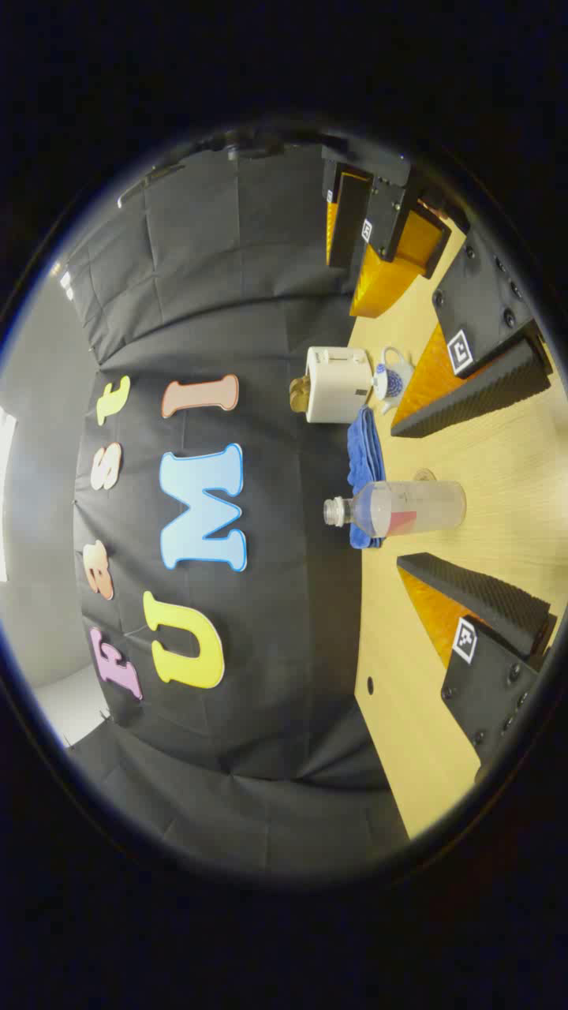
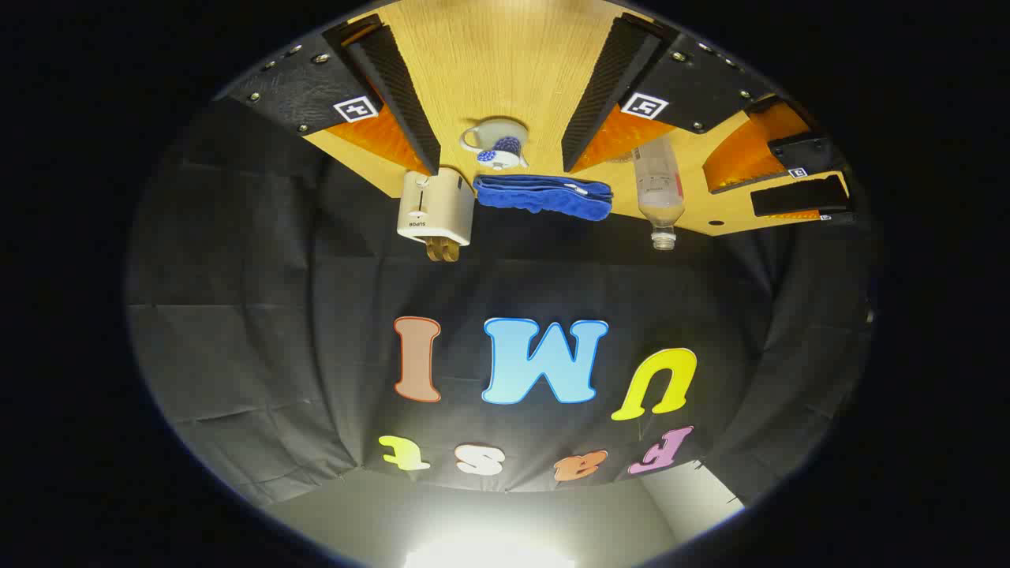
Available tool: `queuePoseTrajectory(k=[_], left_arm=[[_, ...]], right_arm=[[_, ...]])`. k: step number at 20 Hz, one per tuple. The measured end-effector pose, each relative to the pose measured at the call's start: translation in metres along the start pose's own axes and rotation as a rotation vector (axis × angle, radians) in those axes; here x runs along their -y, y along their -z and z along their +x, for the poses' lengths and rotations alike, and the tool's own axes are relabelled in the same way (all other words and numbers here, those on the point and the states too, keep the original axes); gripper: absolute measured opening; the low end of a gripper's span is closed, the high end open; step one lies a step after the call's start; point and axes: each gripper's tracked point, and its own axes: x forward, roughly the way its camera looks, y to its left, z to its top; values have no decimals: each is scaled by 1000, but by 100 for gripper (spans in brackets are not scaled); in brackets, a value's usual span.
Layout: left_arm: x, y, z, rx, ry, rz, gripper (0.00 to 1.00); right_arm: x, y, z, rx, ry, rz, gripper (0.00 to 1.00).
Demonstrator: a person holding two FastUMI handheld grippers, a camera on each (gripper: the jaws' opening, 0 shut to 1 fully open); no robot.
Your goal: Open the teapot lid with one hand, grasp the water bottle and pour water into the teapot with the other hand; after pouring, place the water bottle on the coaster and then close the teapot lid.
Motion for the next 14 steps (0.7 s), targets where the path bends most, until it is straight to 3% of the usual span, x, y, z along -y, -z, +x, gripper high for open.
queuePoseTrajectory(k=[14], left_arm=[[-10, 6, 32, -16, -4, 39, 100]], right_arm=[[7, -5, 49, -16, 30, 45, 96]])
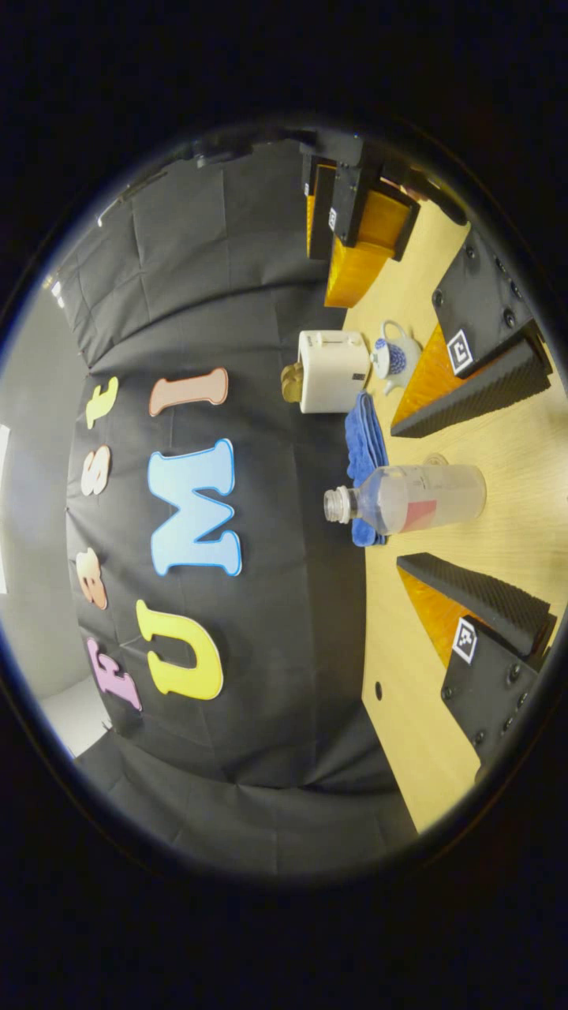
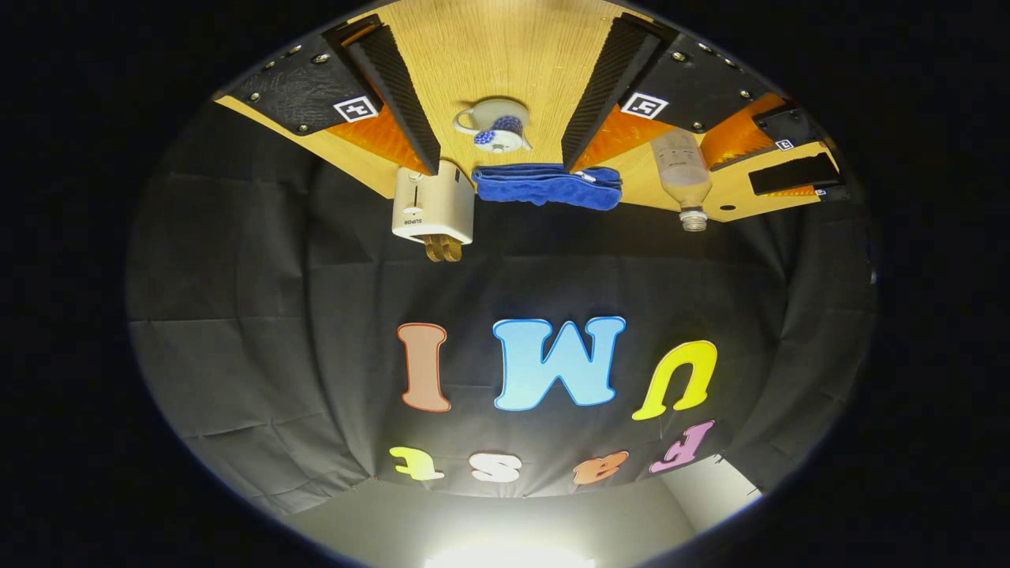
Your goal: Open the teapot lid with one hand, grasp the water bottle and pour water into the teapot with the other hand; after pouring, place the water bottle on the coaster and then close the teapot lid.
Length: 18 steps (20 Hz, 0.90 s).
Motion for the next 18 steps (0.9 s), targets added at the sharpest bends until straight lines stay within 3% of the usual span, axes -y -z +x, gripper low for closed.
queuePoseTrajectory(k=[9, 18], left_arm=[[1, 16, 25, -43, 20, 21, 100], [8, 40, 43, -119, 46, -31, 100]], right_arm=[[-3, 11, 76, -53, -4, -23, 96], [-3, 58, 145, -153, 12, 69, 96]])
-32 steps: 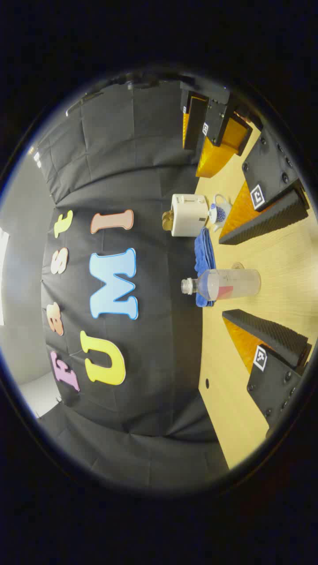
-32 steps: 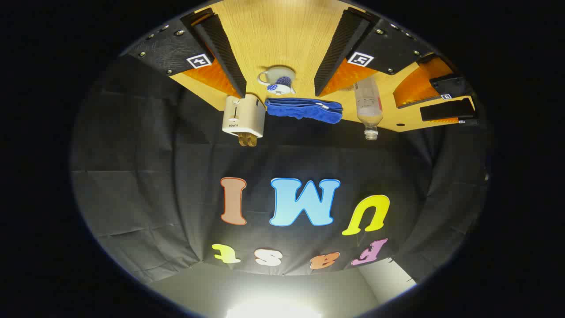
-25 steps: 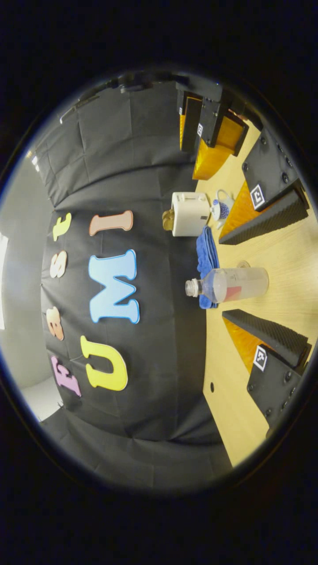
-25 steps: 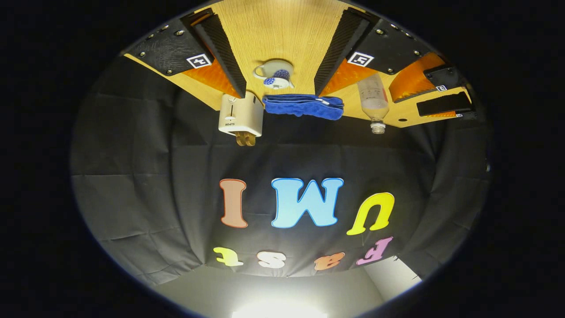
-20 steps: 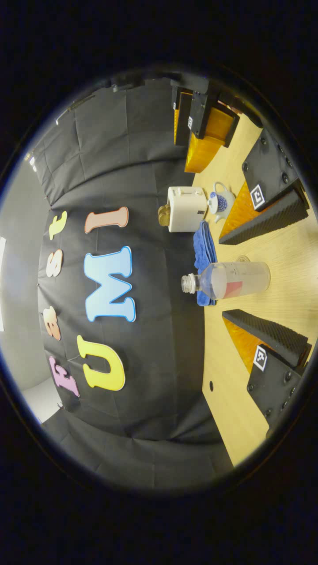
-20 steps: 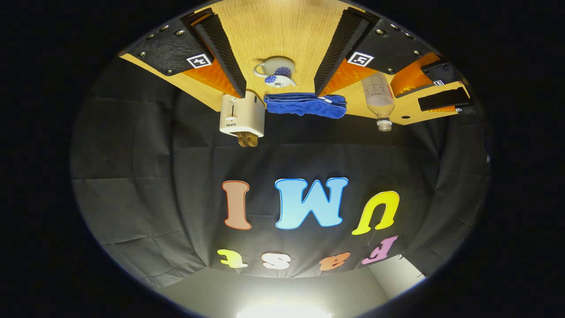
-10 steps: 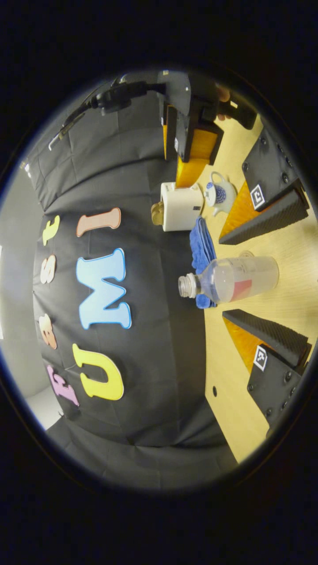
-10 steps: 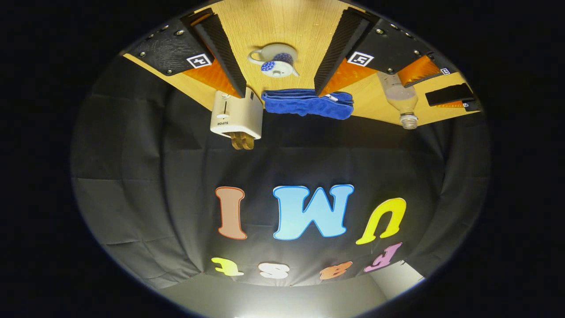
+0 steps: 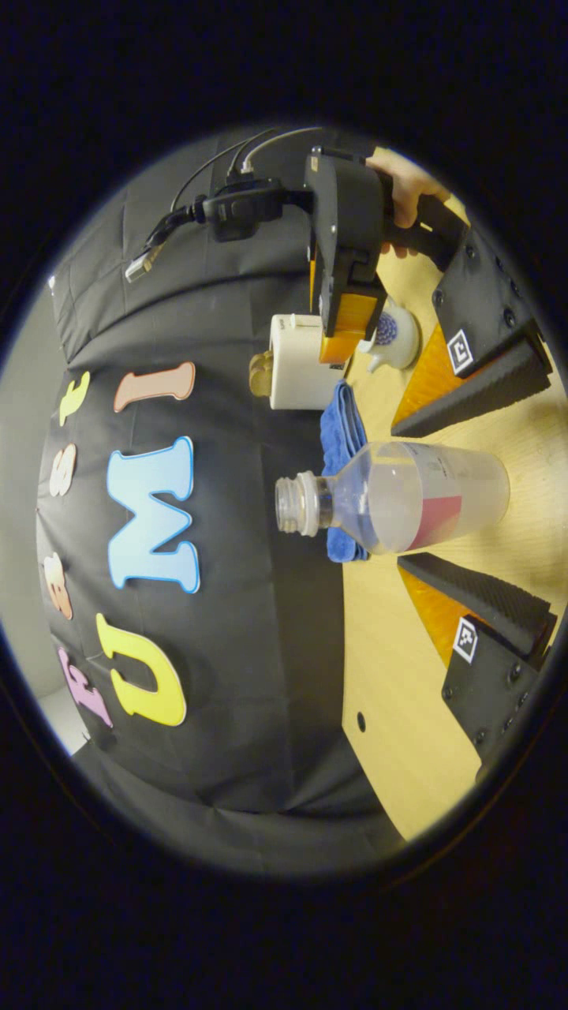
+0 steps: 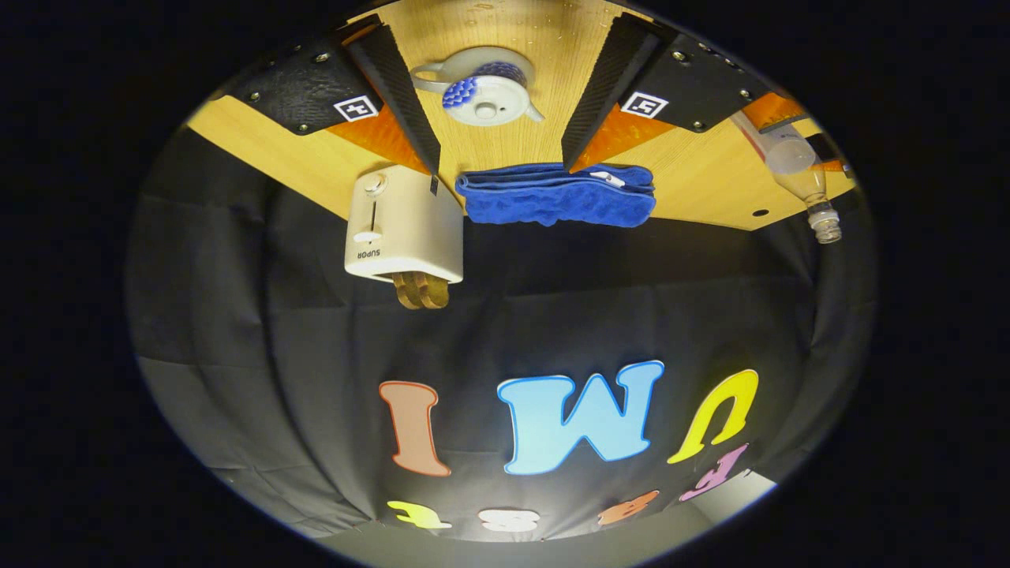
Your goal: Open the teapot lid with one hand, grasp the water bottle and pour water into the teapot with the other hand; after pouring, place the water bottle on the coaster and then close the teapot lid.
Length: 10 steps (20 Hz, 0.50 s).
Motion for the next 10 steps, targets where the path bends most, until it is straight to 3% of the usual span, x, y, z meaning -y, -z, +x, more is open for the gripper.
queuePoseTrajectory(k=[3, 7, 10], left_arm=[[2, 7, 5, -18, 12, 8, 100], [2, 8, 13, -6, 25, 18, 100], [2, 11, 15, -17, 24, 35, 92]], right_arm=[[1, 12, 19, -23, 12, -1, 87], [2, 26, 39, -64, 15, -1, 87], [2, 29, 50, -72, 7, -8, 87]])
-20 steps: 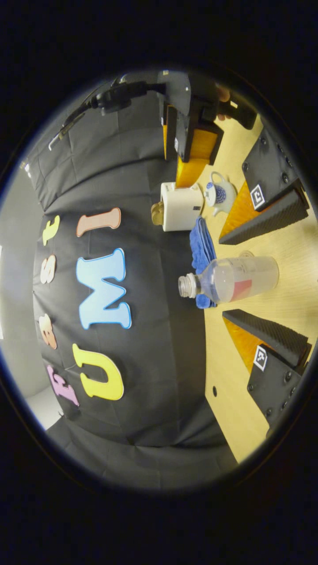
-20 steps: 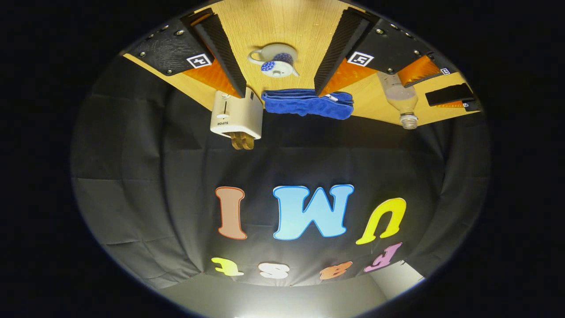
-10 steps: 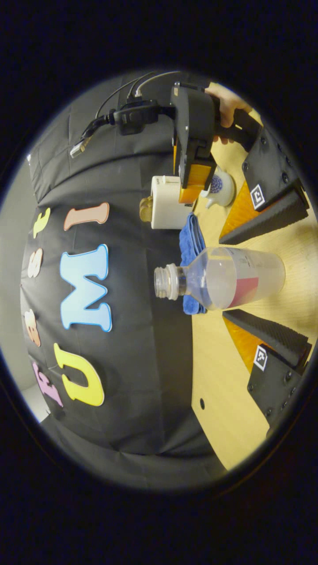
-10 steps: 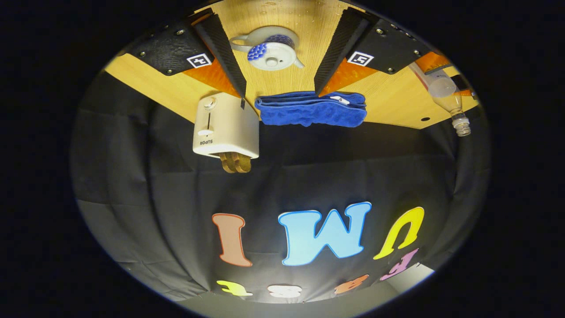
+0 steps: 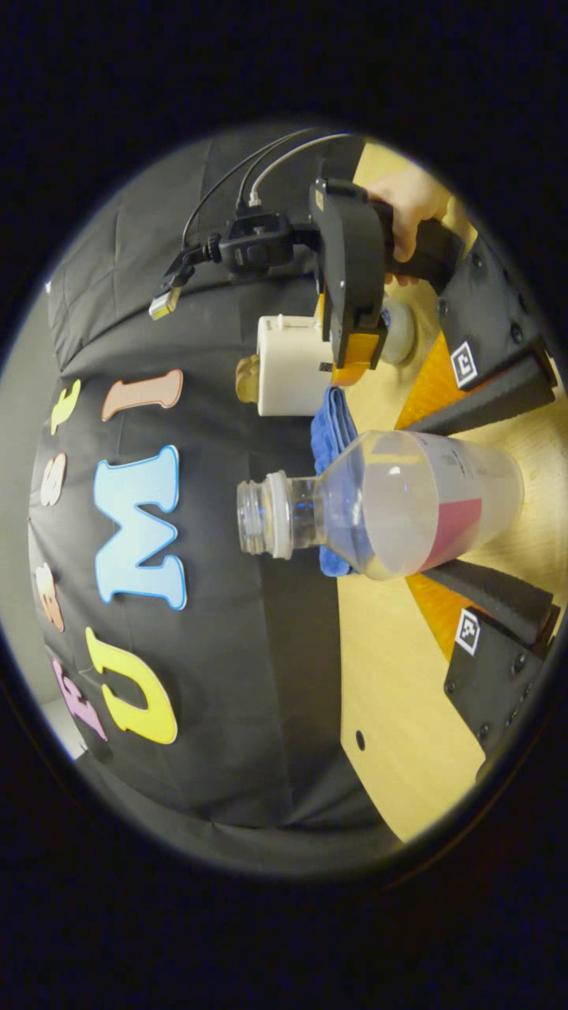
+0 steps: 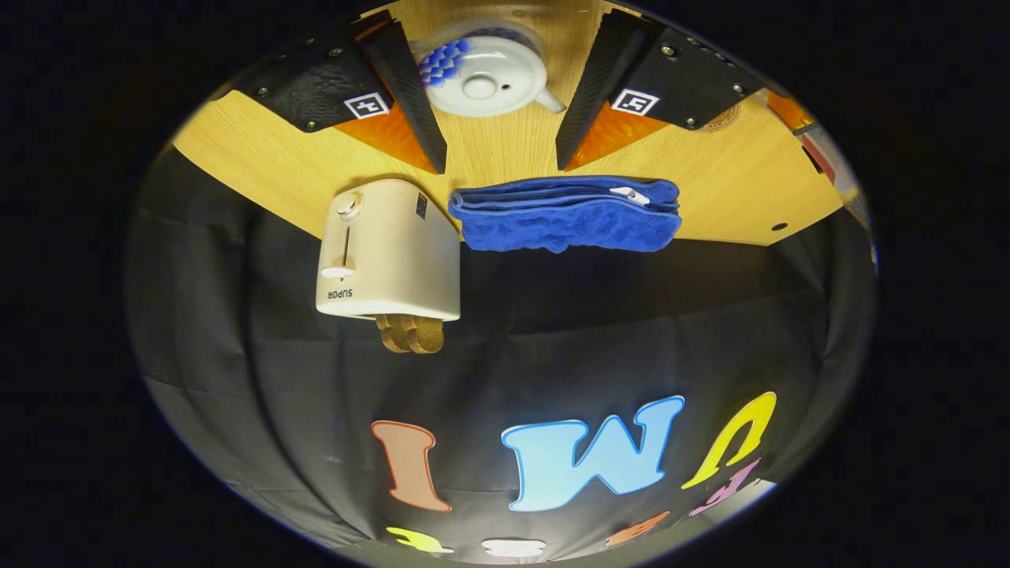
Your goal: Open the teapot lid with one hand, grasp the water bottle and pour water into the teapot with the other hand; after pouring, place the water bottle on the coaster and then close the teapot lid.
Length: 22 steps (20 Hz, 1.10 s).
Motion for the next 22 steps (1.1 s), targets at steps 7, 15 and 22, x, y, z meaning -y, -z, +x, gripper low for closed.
queuePoseTrajectory(k=[7, 15, 22], left_arm=[[-6, -2, -4, 12, -1, -29, 87], [-8, -10, -8, 46, -17, -105, 86], [-7, -11, -11, 43, -19, -113, 86]], right_arm=[[0, 1, 0, 2, -20, -5, 87], [5, -3, -2, 9, 8, -38, 55], [12, -2, 2, 22, 35, -26, 13]])
